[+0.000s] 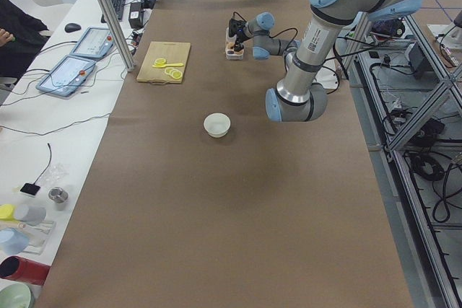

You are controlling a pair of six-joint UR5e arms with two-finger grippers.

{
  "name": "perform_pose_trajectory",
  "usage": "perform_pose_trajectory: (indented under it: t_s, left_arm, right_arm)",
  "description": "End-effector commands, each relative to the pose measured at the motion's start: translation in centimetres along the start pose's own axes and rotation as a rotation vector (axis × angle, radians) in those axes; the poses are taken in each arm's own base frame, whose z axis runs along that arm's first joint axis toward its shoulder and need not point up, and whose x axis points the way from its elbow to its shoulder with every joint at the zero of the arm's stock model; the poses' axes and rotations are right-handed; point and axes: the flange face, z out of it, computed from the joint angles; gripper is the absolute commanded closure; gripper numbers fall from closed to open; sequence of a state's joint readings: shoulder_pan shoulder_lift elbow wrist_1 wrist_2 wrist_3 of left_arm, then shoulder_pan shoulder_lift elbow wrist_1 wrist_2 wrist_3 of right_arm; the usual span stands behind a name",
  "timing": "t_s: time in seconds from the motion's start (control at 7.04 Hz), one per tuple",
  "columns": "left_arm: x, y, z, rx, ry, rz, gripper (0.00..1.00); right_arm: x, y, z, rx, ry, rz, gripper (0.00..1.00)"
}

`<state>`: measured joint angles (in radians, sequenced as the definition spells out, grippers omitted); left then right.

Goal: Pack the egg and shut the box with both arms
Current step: 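Raise the left gripper away while the right gripper moves toward the box lid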

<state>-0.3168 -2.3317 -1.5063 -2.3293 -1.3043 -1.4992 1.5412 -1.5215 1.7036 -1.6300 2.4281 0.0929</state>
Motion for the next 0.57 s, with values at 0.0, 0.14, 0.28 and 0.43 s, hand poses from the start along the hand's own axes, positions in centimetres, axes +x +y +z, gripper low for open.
perform_pose_trajectory:
  t_s: [0.0, 0.14, 0.28, 0.43]
  left_arm:
    - [-0.5, -6.1, -1.0, 0.022, -0.066, 0.000, 0.02]
    - [-0.1, -9.6, -2.5, 0.018, -0.121, 0.001, 0.02]
    - [-1.2, -12.6, -3.7, -0.013, -0.163, -0.012, 0.02]
    - [-2.7, -14.1, -5.0, -0.011, -0.167, -0.019, 0.02]
  right_arm:
    - [-3.4, -1.3, -1.0, 0.024, -0.051, 0.061, 0.00]
    - [-5.1, -2.1, -2.0, 0.028, -0.098, 0.106, 0.00]
    - [-6.8, -3.3, -0.5, -0.023, -0.172, 0.169, 0.00]
    - [-10.9, -4.8, 0.1, -0.052, -0.184, 0.252, 0.00]
